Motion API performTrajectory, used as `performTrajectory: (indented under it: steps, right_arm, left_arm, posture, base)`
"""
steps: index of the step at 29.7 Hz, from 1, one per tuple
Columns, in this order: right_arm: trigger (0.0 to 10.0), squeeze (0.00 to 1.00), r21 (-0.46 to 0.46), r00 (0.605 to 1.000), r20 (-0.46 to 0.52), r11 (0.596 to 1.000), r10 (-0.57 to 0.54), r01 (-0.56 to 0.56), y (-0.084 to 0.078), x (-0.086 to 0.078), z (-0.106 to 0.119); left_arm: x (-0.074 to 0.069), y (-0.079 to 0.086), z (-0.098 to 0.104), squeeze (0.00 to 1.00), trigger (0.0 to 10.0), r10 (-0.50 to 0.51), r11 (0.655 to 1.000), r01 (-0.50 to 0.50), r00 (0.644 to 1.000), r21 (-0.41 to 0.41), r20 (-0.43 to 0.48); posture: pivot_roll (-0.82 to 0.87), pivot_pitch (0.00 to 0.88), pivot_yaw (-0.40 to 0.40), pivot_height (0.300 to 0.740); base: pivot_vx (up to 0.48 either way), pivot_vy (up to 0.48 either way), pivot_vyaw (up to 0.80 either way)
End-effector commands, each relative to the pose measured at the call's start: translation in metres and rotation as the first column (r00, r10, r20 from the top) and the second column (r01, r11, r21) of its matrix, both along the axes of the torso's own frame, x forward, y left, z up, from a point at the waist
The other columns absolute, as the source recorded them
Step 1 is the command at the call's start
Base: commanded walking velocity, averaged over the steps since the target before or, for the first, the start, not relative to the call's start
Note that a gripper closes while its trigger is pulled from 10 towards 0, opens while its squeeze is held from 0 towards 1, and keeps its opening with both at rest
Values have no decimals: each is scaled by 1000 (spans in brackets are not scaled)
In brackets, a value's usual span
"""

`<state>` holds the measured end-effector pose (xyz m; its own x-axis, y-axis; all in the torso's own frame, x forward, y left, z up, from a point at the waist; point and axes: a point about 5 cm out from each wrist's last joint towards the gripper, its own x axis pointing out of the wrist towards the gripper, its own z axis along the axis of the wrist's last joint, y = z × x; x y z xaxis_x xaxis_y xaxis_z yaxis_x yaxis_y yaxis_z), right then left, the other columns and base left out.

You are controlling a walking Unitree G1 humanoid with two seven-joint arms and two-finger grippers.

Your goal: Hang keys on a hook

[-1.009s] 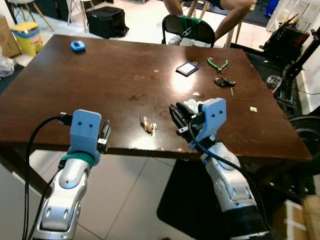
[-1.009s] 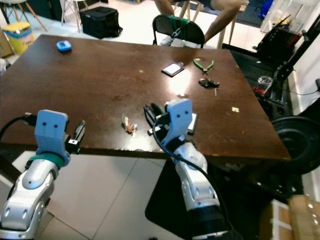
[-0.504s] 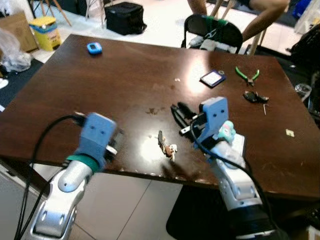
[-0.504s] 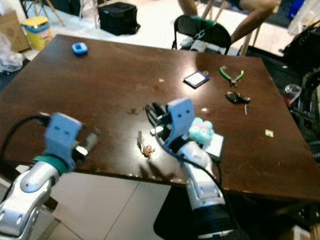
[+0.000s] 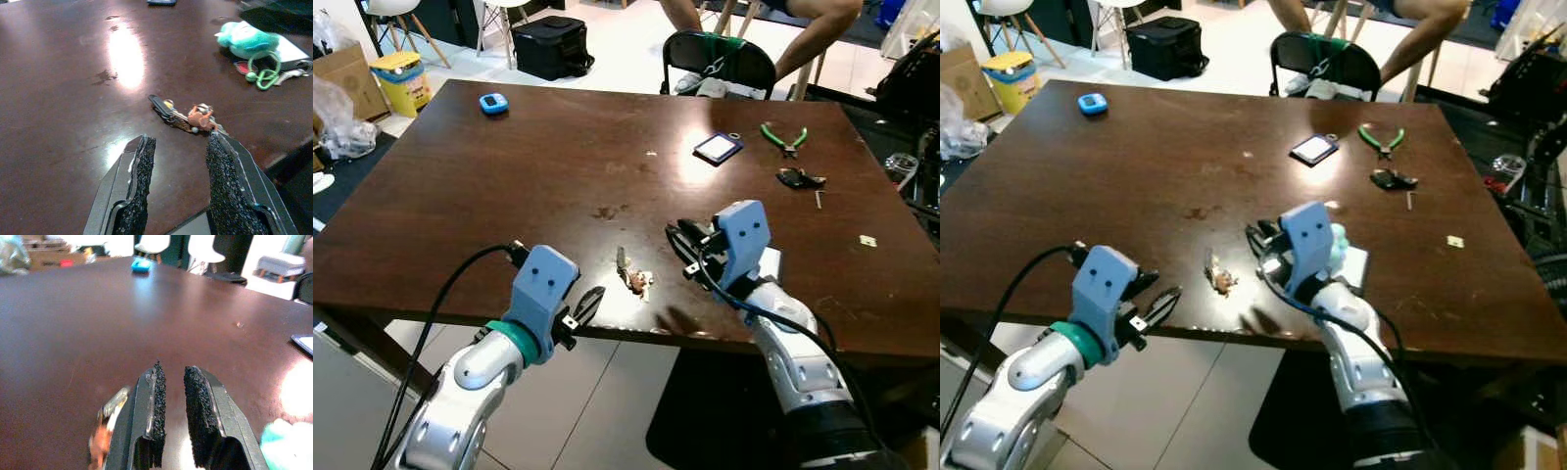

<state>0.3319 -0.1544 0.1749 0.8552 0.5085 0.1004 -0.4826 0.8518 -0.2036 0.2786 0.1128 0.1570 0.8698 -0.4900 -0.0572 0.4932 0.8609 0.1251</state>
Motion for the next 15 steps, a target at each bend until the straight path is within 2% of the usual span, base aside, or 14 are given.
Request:
performTrajectory:
  steps: [1, 3, 7, 9, 11, 15]
  right_arm:
    - [10000, 0, -8, 999, -43, 1000, 30, -30, -6, -7, -7]
    - [10000, 0, -31, 998, -55, 999, 37, -38, -15, -14, -9]
    - [10000, 0, -36, 998, -58, 999, 26, -28, -17, -15, -10]
    - [10000, 0, -30, 997, -82, 1000, 0, -2, -24, -18, -14]
    - [10000, 0, -28, 996, -93, 1000, -5, 2, -26, -18, -15]
    - [10000, 0, -56, 991, -128, 998, 31, -39, -20, -17, -22]
  left_arm:
    - [2, 0, -8, 0, 10000, -13, 1000, 12, 999, -22, -50]
    - [5, -6, -10, 0, 10000, -40, 999, 39, 998, -20, -46]
    - [6, -7, -11, 0, 10000, -41, 999, 41, 998, -16, -45]
    - [14, -7, -13, 0, 10000, 27, 1000, -27, 999, -5, -42]
    - [17, -6, -14, 0, 10000, 53, 999, -53, 998, 6, -34]
    - [26, 1, -13, 0, 10000, 120, 993, -120, 992, 4, -31]
  posture:
    - [-116, 92, 126, 740]
    - [-125, 96, 137, 740]
    - [-133, 99, 147, 740]
    - [-148, 103, 172, 740]
    - [-148, 103, 172, 740]
    - [-148, 105, 178, 740]
  base:
    - [0, 0, 0]
    - [0, 0, 0]
    - [0, 0, 0]
    - [0, 0, 0]
    - [0, 0, 0]
    - [0, 0, 0]
